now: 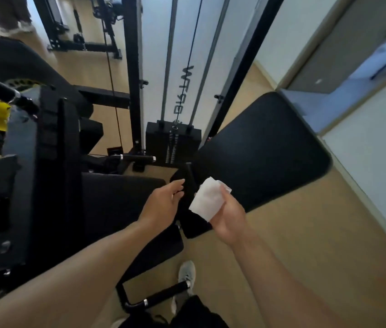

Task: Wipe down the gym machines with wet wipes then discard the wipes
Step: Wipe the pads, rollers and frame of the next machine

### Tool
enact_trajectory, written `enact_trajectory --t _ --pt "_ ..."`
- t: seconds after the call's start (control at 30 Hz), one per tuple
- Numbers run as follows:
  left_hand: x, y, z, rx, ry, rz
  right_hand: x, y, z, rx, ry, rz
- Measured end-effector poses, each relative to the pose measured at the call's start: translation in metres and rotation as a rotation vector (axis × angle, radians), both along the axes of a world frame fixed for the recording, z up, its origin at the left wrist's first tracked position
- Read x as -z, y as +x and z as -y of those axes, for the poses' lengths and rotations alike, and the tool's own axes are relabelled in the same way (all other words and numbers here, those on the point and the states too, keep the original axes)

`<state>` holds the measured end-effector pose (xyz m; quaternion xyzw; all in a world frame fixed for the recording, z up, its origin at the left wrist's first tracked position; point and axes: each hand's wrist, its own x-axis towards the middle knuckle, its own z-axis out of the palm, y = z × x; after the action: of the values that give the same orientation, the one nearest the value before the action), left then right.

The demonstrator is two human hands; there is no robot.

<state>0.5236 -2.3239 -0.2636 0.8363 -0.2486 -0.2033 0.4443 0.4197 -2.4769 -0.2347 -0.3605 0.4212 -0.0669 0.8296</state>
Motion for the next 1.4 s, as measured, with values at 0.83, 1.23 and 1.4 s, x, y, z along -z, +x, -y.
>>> enact_trajectory --t 0.83,1.23,1.4 --pt "0.002 -0.084 -0.012 -0.908 0.060 -0.139 0.006 0.075 -0.004 -0.873 0.064 0.055" --pt "0.006 -0.213 -0.092 -1.405 0.030 -0.208 -0.040 0.001 -0.132 -1.617 -0.151 0.224" --pt "0.012 -0.241 -0.141 -1.461 -0.067 -0.302 -0.030 -0.029 -0.183 -1.649 -0.223 0.145"
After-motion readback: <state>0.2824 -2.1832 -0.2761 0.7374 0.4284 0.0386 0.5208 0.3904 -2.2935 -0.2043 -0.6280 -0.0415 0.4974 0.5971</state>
